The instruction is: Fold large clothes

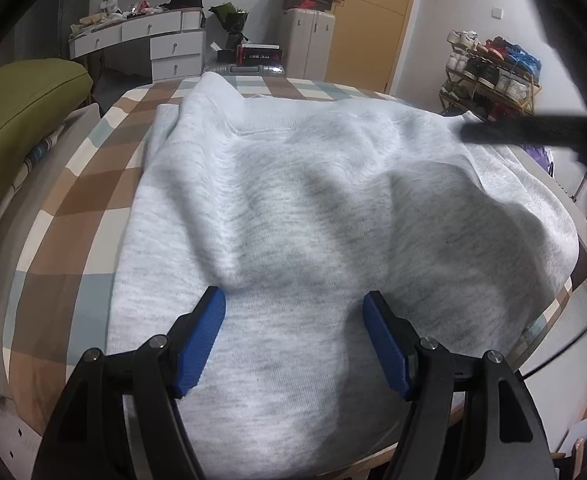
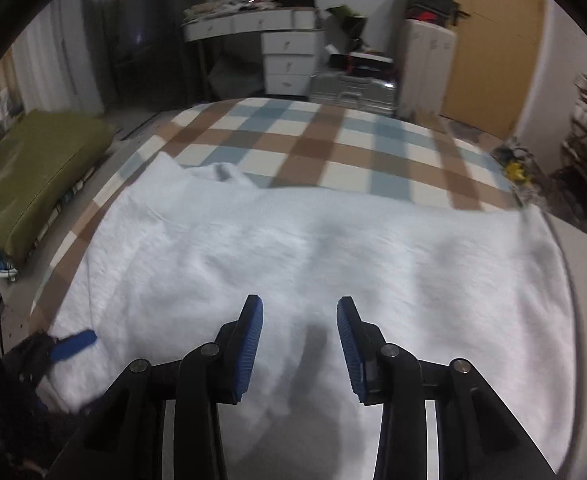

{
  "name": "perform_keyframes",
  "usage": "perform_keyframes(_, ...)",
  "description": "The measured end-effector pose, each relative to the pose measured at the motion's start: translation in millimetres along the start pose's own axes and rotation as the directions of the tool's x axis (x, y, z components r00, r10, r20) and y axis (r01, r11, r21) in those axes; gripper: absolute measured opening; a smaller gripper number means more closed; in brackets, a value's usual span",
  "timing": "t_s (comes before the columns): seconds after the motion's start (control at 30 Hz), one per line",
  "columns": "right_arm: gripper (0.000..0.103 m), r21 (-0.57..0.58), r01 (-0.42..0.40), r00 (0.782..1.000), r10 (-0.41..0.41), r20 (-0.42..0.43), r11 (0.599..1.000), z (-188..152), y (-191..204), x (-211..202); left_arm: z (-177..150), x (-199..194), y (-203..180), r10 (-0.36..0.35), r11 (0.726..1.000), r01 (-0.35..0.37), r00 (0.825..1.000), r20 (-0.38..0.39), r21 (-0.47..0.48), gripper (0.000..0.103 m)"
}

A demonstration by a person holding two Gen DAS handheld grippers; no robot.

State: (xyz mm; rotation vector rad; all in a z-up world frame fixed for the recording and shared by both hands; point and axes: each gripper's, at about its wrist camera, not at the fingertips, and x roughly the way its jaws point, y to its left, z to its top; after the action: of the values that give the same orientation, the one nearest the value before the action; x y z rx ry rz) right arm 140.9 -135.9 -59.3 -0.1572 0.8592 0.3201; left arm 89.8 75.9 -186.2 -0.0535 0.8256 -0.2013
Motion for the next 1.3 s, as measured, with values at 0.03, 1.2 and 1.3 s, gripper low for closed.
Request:
perform_keyframes(0.03, 0.038, 0.02, -0.002, 1.0, 0.002, 0.01, 1.0, -11.7, -6.8, -10.0, 0.5, 0.3, -1.0, 0.004, 1.0, -0.004, 1.0, -0.003, 0.001, 0.066)
perform_keyframes(1.2, 0.046, 0.193, 0.127, 0.991, -0.116, -0.07, 0.973, -106.0, -120.2, -10.6, 40.7, 46.6, -57.5, -0.081, 0.997, 0.082, 0.991, -0.104, 0.011, 0.101)
perform_keyframes(1.3, 0.042, 0.234, 0.032, 0.997, -0.049, 0.067, 0.972, -81.5, -117.1, -31.5, 42.1, 47.3, -56.7, -0.083, 0.996, 0.085, 0.992, -0.096, 0.016, 0.101)
